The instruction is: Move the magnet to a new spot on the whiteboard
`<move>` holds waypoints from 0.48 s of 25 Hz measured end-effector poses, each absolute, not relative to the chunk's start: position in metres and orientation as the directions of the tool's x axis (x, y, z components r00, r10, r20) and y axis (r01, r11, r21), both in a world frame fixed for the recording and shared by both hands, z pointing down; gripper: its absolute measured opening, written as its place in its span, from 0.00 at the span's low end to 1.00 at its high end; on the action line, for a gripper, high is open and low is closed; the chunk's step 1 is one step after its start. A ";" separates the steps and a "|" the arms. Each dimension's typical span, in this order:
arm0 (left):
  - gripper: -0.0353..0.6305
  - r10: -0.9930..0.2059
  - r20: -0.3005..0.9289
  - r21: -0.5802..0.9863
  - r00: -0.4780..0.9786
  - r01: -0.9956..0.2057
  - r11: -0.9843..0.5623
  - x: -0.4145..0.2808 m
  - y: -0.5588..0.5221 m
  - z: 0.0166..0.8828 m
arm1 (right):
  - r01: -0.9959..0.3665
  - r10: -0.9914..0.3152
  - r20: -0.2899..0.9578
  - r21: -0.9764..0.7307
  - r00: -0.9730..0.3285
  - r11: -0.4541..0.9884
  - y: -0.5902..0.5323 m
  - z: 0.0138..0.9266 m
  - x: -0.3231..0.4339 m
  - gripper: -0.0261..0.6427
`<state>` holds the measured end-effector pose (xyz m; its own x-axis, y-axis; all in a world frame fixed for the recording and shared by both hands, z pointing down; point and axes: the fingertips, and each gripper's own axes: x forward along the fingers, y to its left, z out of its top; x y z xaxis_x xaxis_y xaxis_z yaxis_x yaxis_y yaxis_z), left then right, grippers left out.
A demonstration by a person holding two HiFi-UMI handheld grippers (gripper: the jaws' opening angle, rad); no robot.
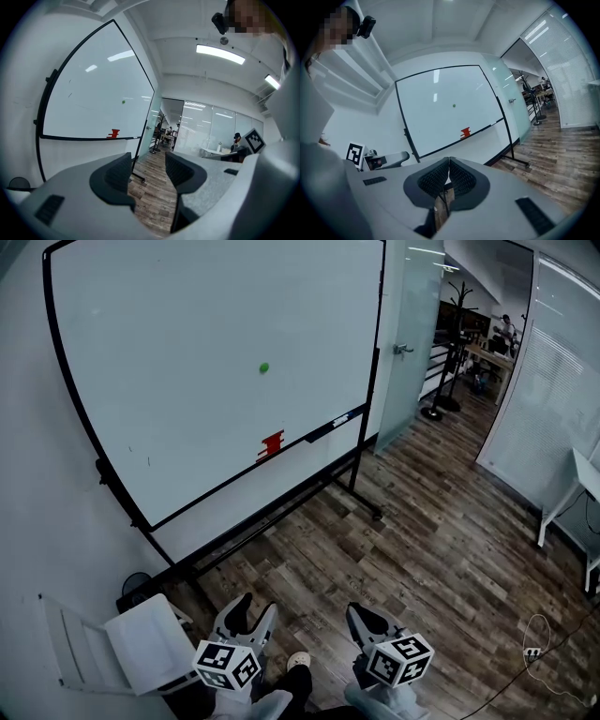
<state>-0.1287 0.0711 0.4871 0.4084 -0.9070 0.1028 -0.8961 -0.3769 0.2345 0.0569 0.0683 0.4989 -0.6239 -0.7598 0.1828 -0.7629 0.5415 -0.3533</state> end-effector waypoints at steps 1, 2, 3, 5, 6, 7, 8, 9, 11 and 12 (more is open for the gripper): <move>0.38 -0.907 0.102 0.233 0.409 -0.896 -0.378 -0.131 0.062 0.486 | -0.764 -0.761 0.182 -0.353 -0.622 0.540 0.059 0.498 0.055 0.08; 0.38 -0.907 0.101 0.233 0.409 -0.896 -0.378 -0.134 0.053 0.485 | -0.765 -0.763 0.182 -0.353 -0.621 0.539 0.051 0.497 0.052 0.08; 0.38 -0.906 0.101 0.232 0.411 -0.895 -0.380 -0.136 0.044 0.484 | -0.767 -0.764 0.182 -0.353 -0.619 0.537 0.042 0.496 0.051 0.08; 0.38 -0.904 0.102 0.231 0.414 -0.894 -0.384 -0.139 0.029 0.483 | -0.771 -0.768 0.182 -0.352 -0.613 0.531 0.028 0.494 0.049 0.08; 0.38 -0.904 0.101 0.230 0.416 -0.893 -0.385 -0.140 0.022 0.481 | -0.772 -0.771 0.182 -0.352 -0.610 0.529 0.022 0.493 0.049 0.08; 0.38 -0.903 0.100 0.230 0.417 -0.893 -0.387 -0.142 0.015 0.480 | -0.774 -0.773 0.182 -0.351 -0.608 0.527 0.015 0.492 0.048 0.08; 0.38 -0.903 0.098 0.230 0.418 -0.892 -0.388 -0.144 0.008 0.478 | -0.775 -0.774 0.182 -0.350 -0.607 0.526 0.009 0.491 0.046 0.08; 0.38 -0.903 0.095 0.230 0.419 -0.892 -0.389 -0.146 0.000 0.478 | -0.776 -0.775 0.181 -0.348 -0.606 0.526 0.002 0.491 0.044 0.08; 0.38 -0.902 0.092 0.229 0.421 -0.891 -0.393 -0.150 -0.015 0.478 | -0.778 -0.776 0.178 -0.343 -0.604 0.527 -0.012 0.490 0.039 0.08; 0.38 -0.901 0.090 0.230 0.424 -0.890 -0.395 -0.151 -0.022 0.478 | -0.779 -0.778 0.178 -0.341 -0.603 0.526 -0.019 0.490 0.038 0.08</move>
